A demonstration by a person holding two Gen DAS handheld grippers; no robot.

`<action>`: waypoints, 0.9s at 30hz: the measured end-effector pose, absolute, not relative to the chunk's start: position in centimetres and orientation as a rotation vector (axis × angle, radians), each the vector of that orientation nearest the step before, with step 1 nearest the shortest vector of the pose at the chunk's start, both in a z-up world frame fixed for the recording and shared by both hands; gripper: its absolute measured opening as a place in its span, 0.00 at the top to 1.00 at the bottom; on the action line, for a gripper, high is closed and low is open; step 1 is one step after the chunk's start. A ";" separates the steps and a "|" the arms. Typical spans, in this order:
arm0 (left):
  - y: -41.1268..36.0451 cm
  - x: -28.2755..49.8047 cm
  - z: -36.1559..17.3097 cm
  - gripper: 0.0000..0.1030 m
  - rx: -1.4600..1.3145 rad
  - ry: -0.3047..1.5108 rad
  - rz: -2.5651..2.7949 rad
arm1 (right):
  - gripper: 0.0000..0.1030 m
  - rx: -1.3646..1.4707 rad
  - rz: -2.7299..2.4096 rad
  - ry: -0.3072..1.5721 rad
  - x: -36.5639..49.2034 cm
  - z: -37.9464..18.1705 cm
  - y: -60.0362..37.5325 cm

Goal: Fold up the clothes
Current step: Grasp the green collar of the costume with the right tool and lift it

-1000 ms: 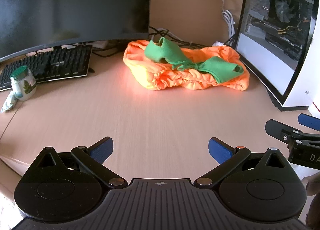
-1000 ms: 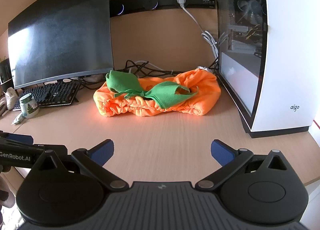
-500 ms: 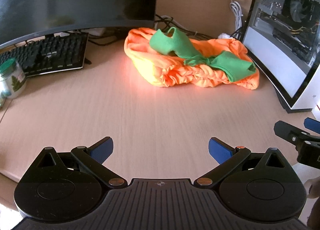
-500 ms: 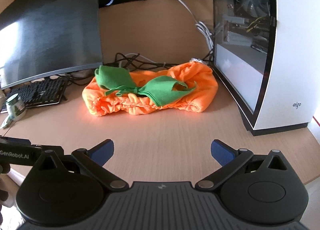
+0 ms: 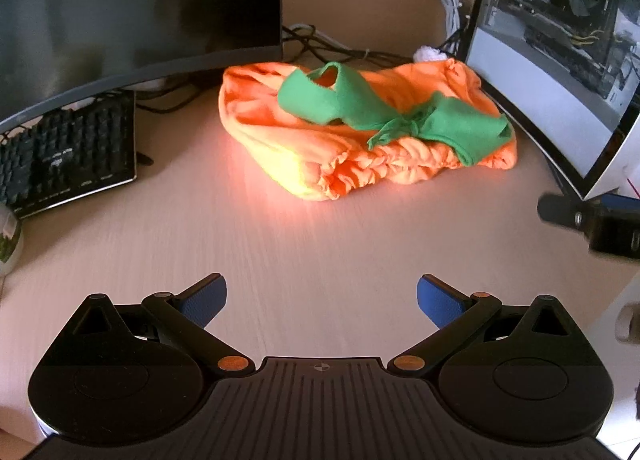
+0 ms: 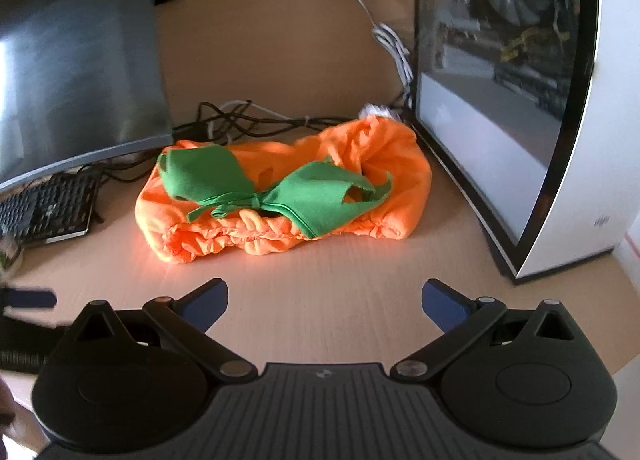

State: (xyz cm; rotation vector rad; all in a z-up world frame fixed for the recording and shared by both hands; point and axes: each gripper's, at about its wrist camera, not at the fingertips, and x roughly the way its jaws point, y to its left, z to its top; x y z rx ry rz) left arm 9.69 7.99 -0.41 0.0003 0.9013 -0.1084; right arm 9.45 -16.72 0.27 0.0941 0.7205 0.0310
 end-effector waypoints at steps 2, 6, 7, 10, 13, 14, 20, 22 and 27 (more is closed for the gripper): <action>8.4 9.9 -0.2 0.00 -0.009 0.908 -0.103 | 0.00 0.129 0.029 0.729 10.0 0.4 -17.0; 9.0 10.4 0.5 0.00 -0.018 0.895 -0.076 | 0.00 0.091 0.050 0.726 12.0 0.8 -16.7; 9.1 10.6 0.7 0.00 -0.022 0.893 -0.062 | 0.00 0.083 0.062 0.725 12.6 0.9 -16.6; 9.1 11.3 1.0 0.00 -0.040 0.883 -0.016 | 0.00 0.031 0.122 0.704 14.7 0.8 -16.0; 8.8 12.2 1.4 0.00 -0.037 0.889 0.062 | 0.00 -0.080 0.172 0.665 16.8 0.3 -15.0; 8.9 12.1 1.7 0.00 -0.044 0.900 0.081 | 0.00 -0.139 0.180 0.648 17.5 0.0 -14.6; 10.5 11.5 1.4 0.00 -0.083 0.941 0.216 | 0.00 -0.408 0.242 0.601 22.1 -2.9 -11.9; 10.9 11.0 1.3 0.00 -0.109 0.943 0.238 | 0.00 -0.494 0.248 0.601 23.5 -4.3 -10.9; 11.9 9.7 0.9 0.00 -0.168 0.958 0.279 | 0.00 -0.713 0.223 0.539 26.6 -6.6 -8.8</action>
